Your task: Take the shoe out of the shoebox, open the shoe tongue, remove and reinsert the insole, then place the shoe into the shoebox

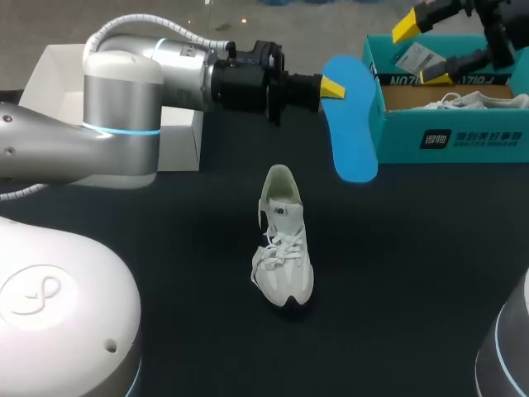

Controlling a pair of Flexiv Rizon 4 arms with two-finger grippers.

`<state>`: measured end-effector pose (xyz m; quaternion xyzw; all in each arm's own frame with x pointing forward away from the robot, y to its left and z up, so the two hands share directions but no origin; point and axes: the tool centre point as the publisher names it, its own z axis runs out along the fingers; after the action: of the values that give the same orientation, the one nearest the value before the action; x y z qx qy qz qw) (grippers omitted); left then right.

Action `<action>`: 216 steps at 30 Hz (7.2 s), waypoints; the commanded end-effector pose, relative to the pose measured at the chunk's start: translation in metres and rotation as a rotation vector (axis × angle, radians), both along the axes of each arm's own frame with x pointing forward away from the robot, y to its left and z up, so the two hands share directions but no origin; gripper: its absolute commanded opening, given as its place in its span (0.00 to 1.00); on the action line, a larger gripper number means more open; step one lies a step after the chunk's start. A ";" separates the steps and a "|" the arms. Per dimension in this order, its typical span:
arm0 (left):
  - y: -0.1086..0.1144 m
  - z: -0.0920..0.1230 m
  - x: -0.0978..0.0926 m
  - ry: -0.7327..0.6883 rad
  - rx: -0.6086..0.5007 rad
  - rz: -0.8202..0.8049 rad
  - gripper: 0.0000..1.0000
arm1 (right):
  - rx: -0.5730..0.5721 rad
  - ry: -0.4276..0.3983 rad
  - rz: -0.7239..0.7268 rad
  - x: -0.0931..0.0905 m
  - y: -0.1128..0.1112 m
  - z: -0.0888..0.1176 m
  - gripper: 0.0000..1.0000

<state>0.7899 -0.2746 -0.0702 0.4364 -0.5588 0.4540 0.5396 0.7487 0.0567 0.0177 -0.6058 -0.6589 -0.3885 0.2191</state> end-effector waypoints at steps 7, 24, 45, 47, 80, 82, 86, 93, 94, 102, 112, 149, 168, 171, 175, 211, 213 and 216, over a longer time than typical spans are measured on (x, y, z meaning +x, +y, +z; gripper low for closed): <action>-0.003 0.003 0.009 0.003 -0.021 0.021 0.00 | -0.566 -0.059 -0.104 -0.021 0.023 -0.002 1.00; -0.010 -0.005 0.006 0.052 -0.010 0.013 0.00 | -0.698 -0.063 -0.111 -0.021 0.034 -0.009 1.00; -0.009 -0.009 -0.005 0.062 0.018 0.011 0.00 | -0.693 0.119 -0.183 -0.023 0.071 -0.048 1.00; -0.009 -0.009 -0.005 0.062 0.020 0.009 0.00 | -0.693 0.119 -0.183 -0.023 0.071 -0.048 1.00; 0.000 -0.030 -0.008 0.032 -0.022 -0.045 0.00 | -0.810 0.216 -0.124 -0.028 0.073 -0.037 1.00; -0.001 -0.028 -0.009 0.028 -0.017 -0.051 0.00 | -0.818 0.217 -0.144 -0.027 0.073 -0.037 1.00; -0.002 -0.028 -0.010 0.035 -0.019 -0.020 0.00 | -0.818 0.217 -0.144 -0.027 0.073 -0.037 1.00; -0.002 -0.028 -0.010 0.035 -0.019 -0.020 0.00 | -0.818 0.217 -0.144 -0.027 0.073 -0.037 1.00; -0.002 -0.028 -0.010 0.035 -0.019 -0.020 0.00 | -0.818 0.217 -0.144 -0.027 0.073 -0.037 1.00; -0.002 -0.028 -0.010 0.035 -0.019 -0.020 0.00 | -0.818 0.217 -0.144 -0.027 0.073 -0.037 1.00; -0.002 -0.028 -0.010 0.035 -0.019 -0.020 0.00 | -0.818 0.217 -0.144 -0.027 0.073 -0.037 1.00; 0.026 -0.013 -0.004 0.001 -0.032 0.008 0.00 | -0.083 0.063 -0.059 -0.024 0.028 -0.023 1.00; 0.030 -0.004 -0.005 0.002 -0.100 0.011 0.00 | 0.392 0.059 -0.066 -0.016 0.031 -0.065 1.00; 0.031 -0.004 -0.005 0.003 -0.099 0.010 0.00 | 0.487 0.058 -0.065 -0.013 0.029 -0.069 1.00; 0.032 -0.003 -0.005 0.006 -0.098 0.009 0.00 | 0.574 0.039 -0.032 -0.010 0.028 -0.068 1.00; 0.041 0.004 -0.012 0.025 -0.114 -0.019 0.00 | 0.527 0.005 0.034 -0.004 0.010 -0.083 1.00; 0.041 0.004 -0.012 0.027 -0.114 -0.024 0.00 | 0.557 -0.008 0.015 -0.003 0.009 -0.083 1.00; 0.042 0.003 -0.011 0.047 -0.127 -0.015 0.00 | 0.557 -0.008 0.015 -0.003 0.009 -0.083 1.00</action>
<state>0.7773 -0.2331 -0.0652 0.4075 -0.5217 0.4736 0.5809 0.7467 0.0621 -0.0623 -0.5155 -0.5352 -0.5522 0.3779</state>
